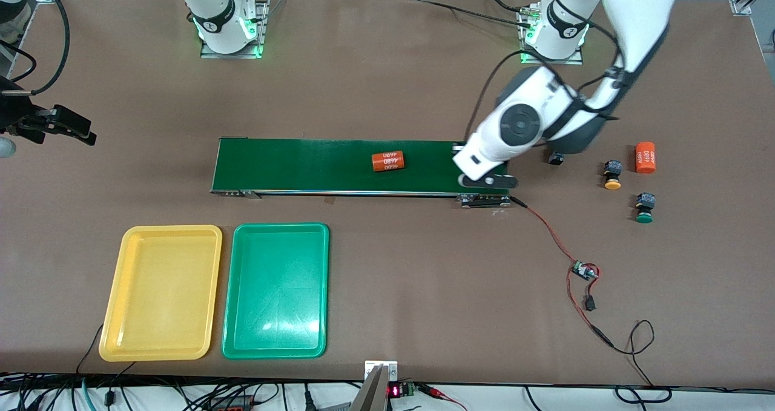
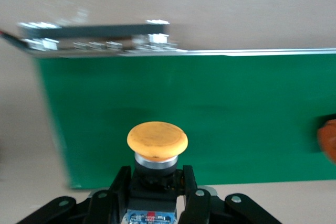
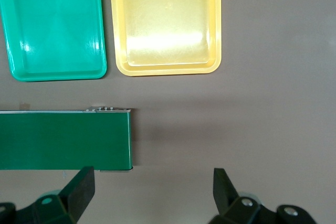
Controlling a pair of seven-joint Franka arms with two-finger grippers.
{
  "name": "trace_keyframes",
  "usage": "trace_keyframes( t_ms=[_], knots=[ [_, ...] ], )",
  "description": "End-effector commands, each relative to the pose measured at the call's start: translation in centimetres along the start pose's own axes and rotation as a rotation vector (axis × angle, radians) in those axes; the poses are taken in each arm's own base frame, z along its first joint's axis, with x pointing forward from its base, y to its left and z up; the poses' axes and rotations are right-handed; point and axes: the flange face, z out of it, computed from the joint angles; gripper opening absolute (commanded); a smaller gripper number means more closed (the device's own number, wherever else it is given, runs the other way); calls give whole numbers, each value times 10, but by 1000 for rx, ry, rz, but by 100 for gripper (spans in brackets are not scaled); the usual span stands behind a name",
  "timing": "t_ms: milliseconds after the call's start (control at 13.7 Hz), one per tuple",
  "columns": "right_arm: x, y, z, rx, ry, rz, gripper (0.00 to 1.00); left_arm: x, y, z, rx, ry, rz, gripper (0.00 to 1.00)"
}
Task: Sort buttons by color to trays
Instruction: 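Carry the yellow-cap button onto the belt and release it, then grasp the second yellow-cap button with the left gripper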
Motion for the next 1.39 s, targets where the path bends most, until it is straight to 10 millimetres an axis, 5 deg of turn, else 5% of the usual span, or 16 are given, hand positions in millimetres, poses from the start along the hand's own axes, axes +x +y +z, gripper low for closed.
trace_keyframes(
  t_ms=[0,219,365,730,1023,1315],
  knots=[
    [-2,1,-4,3,-5,3,100,10,19,27,-61,-14,-80,31],
    [-1,6,-2,1,-8,8,100,10,18,28,-49,-17,-106,100],
    [-1,5,-2,1,-8,6,100,13,11,5,-26,-11,-119,100],
    [0,6,-1,0,-3,6,100,30,-18,-111,100,-50,-158,100],
    [-1,6,-1,2,-11,12,100,71,-123,-136,267,3,12,100],
    [0,7,-2,2,-6,15,100,83,-267,-99,236,-160,73,100]
  ],
)
